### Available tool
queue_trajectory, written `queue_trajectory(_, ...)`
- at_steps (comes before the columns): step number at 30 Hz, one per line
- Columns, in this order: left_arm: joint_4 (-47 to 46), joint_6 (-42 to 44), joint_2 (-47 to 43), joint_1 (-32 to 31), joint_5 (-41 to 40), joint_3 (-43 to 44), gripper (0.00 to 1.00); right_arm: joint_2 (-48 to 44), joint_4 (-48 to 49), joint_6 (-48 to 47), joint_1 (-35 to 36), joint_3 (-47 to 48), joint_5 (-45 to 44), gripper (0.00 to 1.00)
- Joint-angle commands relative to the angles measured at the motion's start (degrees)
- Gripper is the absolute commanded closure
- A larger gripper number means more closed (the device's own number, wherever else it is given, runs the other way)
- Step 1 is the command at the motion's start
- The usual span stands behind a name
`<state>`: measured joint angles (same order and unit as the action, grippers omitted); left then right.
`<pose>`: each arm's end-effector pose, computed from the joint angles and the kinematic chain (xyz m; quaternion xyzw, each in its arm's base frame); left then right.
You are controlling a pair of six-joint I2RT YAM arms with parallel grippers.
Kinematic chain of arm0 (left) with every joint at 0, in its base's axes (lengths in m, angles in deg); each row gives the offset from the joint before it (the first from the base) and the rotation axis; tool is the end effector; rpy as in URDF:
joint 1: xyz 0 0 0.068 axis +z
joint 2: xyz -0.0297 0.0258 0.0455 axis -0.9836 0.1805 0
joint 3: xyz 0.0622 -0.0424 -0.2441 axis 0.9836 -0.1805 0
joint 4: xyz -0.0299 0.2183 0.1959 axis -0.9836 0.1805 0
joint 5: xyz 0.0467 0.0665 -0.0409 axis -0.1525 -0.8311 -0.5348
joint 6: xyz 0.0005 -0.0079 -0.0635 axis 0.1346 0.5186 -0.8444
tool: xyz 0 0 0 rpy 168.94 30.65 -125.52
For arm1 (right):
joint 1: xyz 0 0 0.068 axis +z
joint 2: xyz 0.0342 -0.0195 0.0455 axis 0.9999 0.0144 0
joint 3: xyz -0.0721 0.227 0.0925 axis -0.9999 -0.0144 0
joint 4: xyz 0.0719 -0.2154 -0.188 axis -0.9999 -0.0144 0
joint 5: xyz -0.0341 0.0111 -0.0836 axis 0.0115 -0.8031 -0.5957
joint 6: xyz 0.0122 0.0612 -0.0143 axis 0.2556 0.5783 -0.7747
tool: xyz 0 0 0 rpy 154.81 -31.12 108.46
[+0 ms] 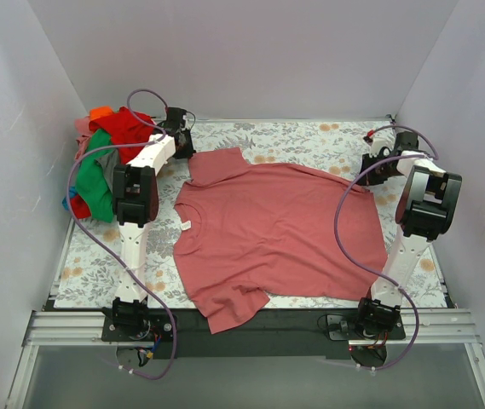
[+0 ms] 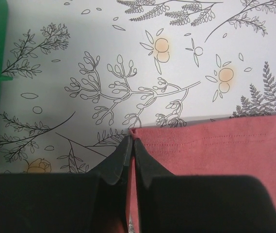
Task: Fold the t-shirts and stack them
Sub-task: Flatten the tshirt out
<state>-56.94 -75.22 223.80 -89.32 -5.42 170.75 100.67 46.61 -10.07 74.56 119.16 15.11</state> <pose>0.5587 -0.0930 0.1194 -0.3645 0.8775 -0.1409 0.2782 0.4648 -0.0953 0.1082 -0.1544 0.9247 0.1568 0.3108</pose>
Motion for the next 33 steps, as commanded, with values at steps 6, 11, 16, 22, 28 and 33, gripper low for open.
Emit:
queue_trajectory(6,-0.3,0.3,-6.4,0.0,3.1,-2.6,1.00,-2.7,-5.2,-1.5,0.5,-4.7,-1.4,0.99)
queue_trajectory(11,-6.4,0.1,-19.2,0.1,1.7,-13.5,1.00,-10.3,-5.0,-3.7,0.6,-12.0,-0.3,0.99)
queue_trajectory(16,-12.0,-0.3,-31.5,0.0,1.1,-24.3,1.00,-23.3,-4.1,-5.9,0.7,-20.3,-0.3,0.99)
queue_trajectory(22,-14.3,-0.4,-45.5,0.0,0.7,-33.7,1.00,-40.6,-5.8,-9.5,0.9,-27.6,-0.9,0.99)
queue_trajectory(28,-15.2,-1.9,-57.4,0.0,0.5,-33.2,1.00,-53.5,-12.4,-14.8,1.4,-15.6,-4.0,0.99)
queue_trajectory(33,-15.6,-4.7,-61.8,0.0,0.7,-23.9,1.00,-52.6,-18.5,-16.2,1.7,7.2,-5.3,0.99)
